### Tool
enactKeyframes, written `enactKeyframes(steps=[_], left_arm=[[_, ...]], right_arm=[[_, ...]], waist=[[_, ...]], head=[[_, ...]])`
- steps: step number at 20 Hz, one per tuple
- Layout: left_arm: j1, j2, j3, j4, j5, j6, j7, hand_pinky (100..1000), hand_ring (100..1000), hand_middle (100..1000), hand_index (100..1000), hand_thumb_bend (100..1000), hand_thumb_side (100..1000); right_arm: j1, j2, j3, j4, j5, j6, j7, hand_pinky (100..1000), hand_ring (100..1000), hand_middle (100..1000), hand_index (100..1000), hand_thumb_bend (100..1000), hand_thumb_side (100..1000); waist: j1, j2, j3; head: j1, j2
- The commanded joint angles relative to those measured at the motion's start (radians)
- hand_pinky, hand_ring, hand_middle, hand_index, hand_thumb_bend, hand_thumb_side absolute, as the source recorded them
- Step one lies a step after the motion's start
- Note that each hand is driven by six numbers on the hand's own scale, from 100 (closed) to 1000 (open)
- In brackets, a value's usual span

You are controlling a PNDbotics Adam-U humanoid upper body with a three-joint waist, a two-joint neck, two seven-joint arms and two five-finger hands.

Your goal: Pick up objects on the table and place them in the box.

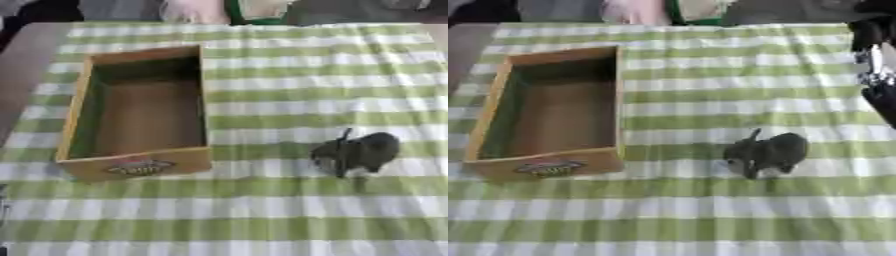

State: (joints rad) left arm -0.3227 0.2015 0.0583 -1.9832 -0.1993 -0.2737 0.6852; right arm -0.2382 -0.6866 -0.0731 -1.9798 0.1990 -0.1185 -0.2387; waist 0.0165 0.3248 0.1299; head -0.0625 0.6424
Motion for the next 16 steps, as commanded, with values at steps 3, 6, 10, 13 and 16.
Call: enactKeyframes(steps=[3,6,10,13,16], left_arm=[[-0.001,0.013,0.002,-0.017,0.004,0.0,-0.009,422,567,619,711,369,834],[0.002,0.017,-0.002,-0.017,0.007,0.001,-0.013,422,567,620,710,365,837],[0.005,0.021,-0.008,-0.017,0.011,0.002,-0.021,421,567,619,710,361,836],[0.004,0.022,-0.015,-0.017,0.015,0.0,-0.029,422,567,620,710,362,836],[0.003,0.024,-0.018,-0.017,0.018,0.0,-0.034,422,567,620,710,362,835]], right_arm=[[-0.05,-0.143,0.03,-0.02,0.11,-0.005,0.047,741,773,796,915,100,871],[-0.097,-0.261,0.086,-0.02,0.209,-0.007,0.155,777,813,822,933,100,917],[-0.164,-0.38,0.161,-0.02,0.279,-0.007,0.273,786,822,829,921,100,882],[-0.228,-0.439,0.241,-0.02,0.285,0.013,0.327,785,824,830,916,100,874],[-0.278,-0.468,0.312,-0.02,0.281,0.025,0.387,797,841,841,922,100,882]], waist=[[0.0,-0.029,0.002],[-0.003,-0.035,0.003],[-0.006,-0.041,0.006],[-0.009,-0.046,0.01],[-0.011,-0.047,0.016]], head=[[-0.001,0.014],[-0.009,0.019],[-0.018,0.022],[-0.026,0.023],[-0.031,0.016]])
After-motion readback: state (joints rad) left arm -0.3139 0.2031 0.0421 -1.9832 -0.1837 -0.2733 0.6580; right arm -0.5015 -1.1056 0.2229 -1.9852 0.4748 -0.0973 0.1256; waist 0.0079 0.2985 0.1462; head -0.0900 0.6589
